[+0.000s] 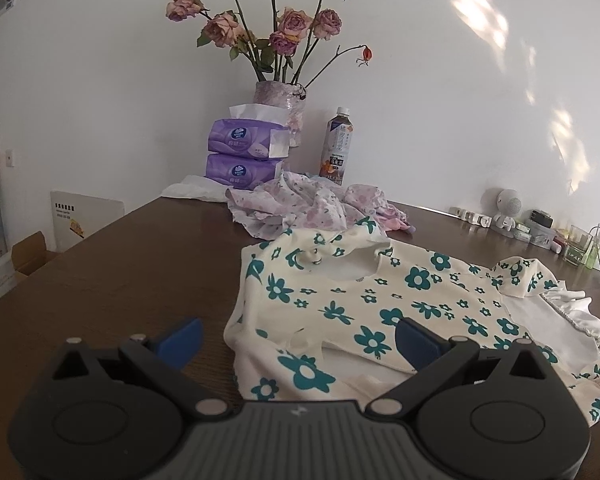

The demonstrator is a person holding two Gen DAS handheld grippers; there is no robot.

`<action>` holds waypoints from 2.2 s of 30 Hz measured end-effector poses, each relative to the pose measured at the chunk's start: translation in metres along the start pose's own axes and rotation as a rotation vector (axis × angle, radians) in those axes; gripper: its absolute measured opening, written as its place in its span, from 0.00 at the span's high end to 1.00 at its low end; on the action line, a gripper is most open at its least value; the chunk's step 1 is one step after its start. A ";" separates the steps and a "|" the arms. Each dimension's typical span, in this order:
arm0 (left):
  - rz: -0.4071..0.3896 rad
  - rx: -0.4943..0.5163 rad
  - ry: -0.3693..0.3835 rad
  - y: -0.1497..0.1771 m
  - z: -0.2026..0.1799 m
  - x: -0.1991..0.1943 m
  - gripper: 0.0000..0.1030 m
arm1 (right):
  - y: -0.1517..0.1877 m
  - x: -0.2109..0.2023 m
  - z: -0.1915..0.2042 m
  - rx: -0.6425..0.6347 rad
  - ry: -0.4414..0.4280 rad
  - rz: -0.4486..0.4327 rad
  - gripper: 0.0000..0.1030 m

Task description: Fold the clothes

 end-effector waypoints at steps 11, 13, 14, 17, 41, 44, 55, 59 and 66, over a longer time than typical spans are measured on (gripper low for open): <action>-0.011 0.019 -0.038 -0.003 0.008 -0.002 0.00 | 0.001 0.000 -0.002 0.003 0.003 0.004 0.21; -0.010 0.017 -0.047 -0.005 0.011 -0.002 0.00 | 0.000 0.000 -0.003 0.000 0.007 0.001 0.21; -0.006 0.016 -0.054 -0.006 0.012 -0.002 0.00 | -0.001 0.000 -0.004 0.002 0.010 0.001 0.21; -0.003 0.014 -0.073 -0.008 0.017 -0.003 0.00 | -0.002 0.000 -0.010 0.020 0.011 0.001 0.21; 0.076 -0.010 -0.120 -0.003 0.035 0.001 0.02 | 0.003 0.009 -0.030 0.012 -0.030 0.090 0.60; 0.110 -0.004 -0.087 0.003 0.029 0.007 0.05 | 0.006 0.010 -0.026 -0.065 -0.019 0.095 0.71; 0.197 0.067 -0.017 0.017 0.015 0.015 0.73 | 0.008 0.002 -0.013 -0.172 -0.054 0.141 0.93; 0.200 0.164 -0.004 0.019 0.007 0.008 0.83 | 0.010 -0.007 -0.012 -0.190 -0.063 0.166 0.94; 0.224 0.240 0.028 0.018 0.001 -0.011 0.64 | 0.004 -0.021 -0.013 -0.170 -0.090 0.181 0.87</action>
Point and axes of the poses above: each gripper's, at about its wrist camera, not at the fingertips, and x roughly the way its jaws point, z to its left, y to its underside, the point moved 10 cm from there along x, roughly the way its jaws point, and after that the axes turned 5 degrees about -z, right-handed, at the moved point
